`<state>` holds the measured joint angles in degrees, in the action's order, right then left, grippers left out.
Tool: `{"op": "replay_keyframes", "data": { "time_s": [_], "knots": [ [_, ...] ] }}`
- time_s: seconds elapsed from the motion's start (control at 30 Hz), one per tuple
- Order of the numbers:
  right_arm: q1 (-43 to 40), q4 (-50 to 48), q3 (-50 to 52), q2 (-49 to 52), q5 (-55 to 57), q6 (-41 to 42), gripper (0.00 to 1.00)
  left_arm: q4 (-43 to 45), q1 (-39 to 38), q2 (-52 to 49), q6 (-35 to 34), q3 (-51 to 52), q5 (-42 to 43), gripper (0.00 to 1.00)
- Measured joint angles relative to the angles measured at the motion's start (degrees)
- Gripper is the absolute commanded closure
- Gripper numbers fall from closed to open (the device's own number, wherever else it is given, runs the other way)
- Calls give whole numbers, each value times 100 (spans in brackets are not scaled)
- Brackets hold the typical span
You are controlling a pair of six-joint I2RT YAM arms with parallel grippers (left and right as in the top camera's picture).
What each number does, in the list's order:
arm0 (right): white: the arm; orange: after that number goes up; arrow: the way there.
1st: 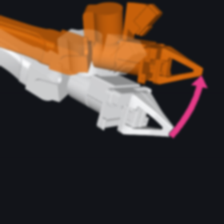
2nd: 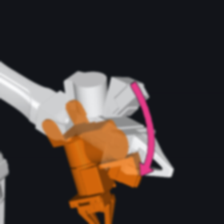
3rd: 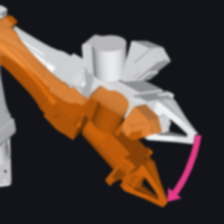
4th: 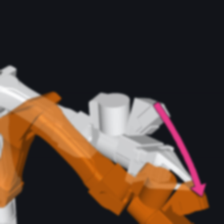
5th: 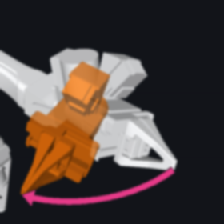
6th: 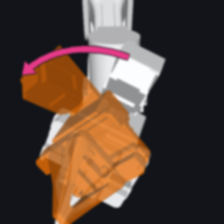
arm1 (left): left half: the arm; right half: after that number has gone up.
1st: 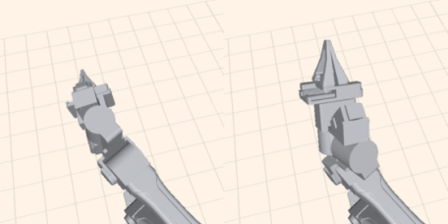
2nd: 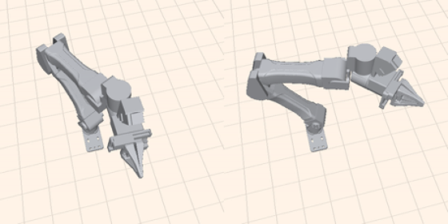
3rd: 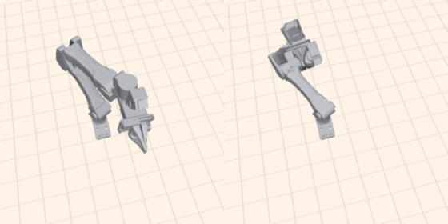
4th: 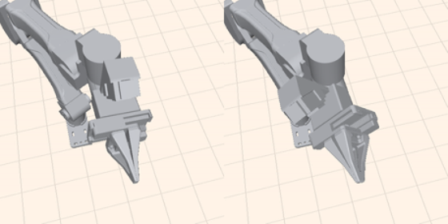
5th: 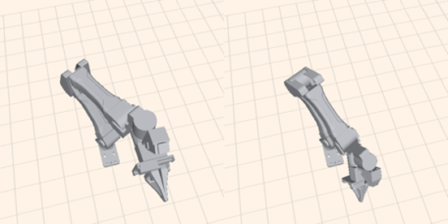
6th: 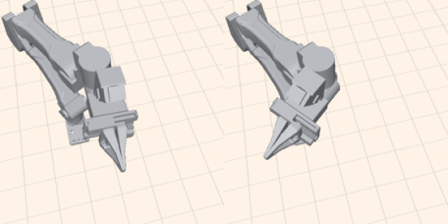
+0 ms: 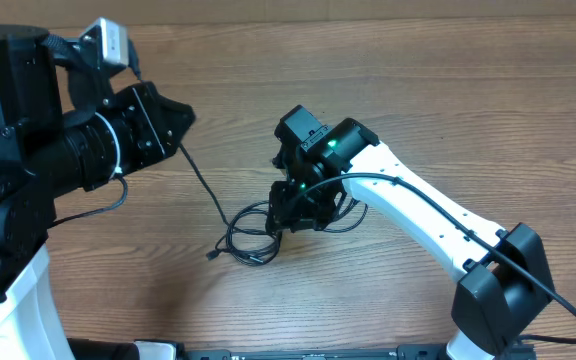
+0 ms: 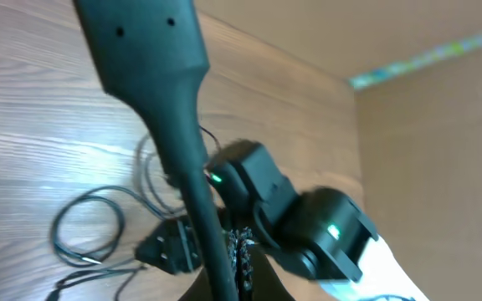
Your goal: Untangle cables
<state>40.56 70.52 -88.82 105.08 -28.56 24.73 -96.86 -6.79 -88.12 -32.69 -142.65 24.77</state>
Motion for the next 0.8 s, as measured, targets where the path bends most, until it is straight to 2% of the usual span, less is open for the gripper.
{"op": "replay_keyframes", "data": {
  "time_s": [0.13, 0.37, 0.67, 0.8],
  "knots": [
    [26, 85, 0, 0, 2, -17, 55, 170, 0, -4, -153, 0, -391, 96],
    [422, -20, 0, 0, 0, -70, 51, 544, 0, -28, -195, 0, -597, 96],
    [846, -688, 0, 0, -365, -79, 50, 732, 0, -44, -212, 0, -599, 96],
    [857, -1128, 0, 0, -769, -83, 50, 905, 0, -44, -201, 0, -256, 96]
  ]
}}
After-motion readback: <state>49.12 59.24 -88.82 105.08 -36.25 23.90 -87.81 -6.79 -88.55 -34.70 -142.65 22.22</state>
